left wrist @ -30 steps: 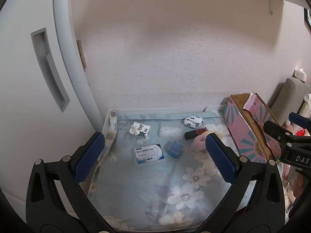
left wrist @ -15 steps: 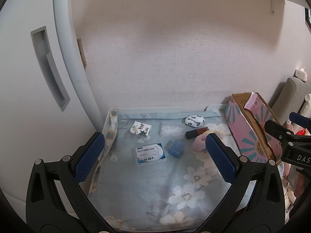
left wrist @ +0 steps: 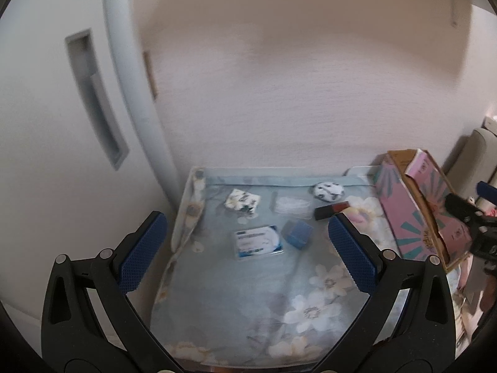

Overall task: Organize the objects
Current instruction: 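Grasp the floss-pick box with the left tool while the right tool grasps the pink hair tie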

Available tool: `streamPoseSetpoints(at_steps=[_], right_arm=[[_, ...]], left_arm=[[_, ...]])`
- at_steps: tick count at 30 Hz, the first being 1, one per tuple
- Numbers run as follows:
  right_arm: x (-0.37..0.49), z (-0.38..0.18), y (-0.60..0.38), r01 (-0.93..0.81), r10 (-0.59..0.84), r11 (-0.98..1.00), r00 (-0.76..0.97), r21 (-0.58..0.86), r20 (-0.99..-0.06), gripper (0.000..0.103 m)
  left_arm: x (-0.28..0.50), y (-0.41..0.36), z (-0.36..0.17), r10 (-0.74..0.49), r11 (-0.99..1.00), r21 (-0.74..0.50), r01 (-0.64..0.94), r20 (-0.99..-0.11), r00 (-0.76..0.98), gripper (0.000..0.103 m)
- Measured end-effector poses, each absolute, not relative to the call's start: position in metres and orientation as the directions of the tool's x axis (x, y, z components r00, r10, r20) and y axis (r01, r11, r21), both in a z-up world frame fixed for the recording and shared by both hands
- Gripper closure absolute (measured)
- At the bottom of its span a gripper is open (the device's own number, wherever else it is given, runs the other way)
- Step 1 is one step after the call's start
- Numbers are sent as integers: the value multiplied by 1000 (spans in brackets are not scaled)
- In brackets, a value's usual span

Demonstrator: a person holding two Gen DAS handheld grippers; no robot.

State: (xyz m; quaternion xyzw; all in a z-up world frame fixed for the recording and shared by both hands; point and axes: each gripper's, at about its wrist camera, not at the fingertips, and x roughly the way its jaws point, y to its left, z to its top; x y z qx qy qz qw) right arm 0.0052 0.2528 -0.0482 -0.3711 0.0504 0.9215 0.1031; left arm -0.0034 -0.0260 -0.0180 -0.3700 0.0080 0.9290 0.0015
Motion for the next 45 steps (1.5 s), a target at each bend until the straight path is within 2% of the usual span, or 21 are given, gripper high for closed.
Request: streamPoseSetpoints(at_steps=[8,17,26,38,40,41,42,44,45], right_arm=[[-10,-72,247,-171,86,-985,-663,39,-743,0],[-44,-156,236,-197,54,-978,-575,74,-817,1],[-84,-223,240,-303,50,-942,-545,141,-837,1],[-103,-247,246,-362,46,-911,-569,200,-821,1],[-104,-247,245,-369,55,-908,-577,200,-815,1],[-105,-248,246,-371,59,-907,-578,198,-814,5],[-107,-249,246,-372,60,-907,-576,196,-816,9],[-109,-252,246,-366,46,-908,-569,203,-821,30],[-109,-252,246,-359,32,-909,-570,213,-821,32]], left_arm=[[-19,-45,-53,-12,-999,-21,45,-772,-636,0],[-55,-44,-132,13,-994,-68,85,-854,-520,0],[-93,-24,-207,34,-995,-72,65,-884,-465,0],[-109,-14,-239,32,-997,-63,54,-888,-459,1],[-111,-13,-241,30,-997,-62,53,-886,-463,4],[-112,-13,-242,33,-997,-64,52,-886,-463,6],[-114,-13,-243,40,-996,-69,47,-886,-462,13],[-114,-11,-243,44,-997,-69,36,-883,-467,13],[-115,-10,-243,45,-997,-66,29,-883,-467,13]])
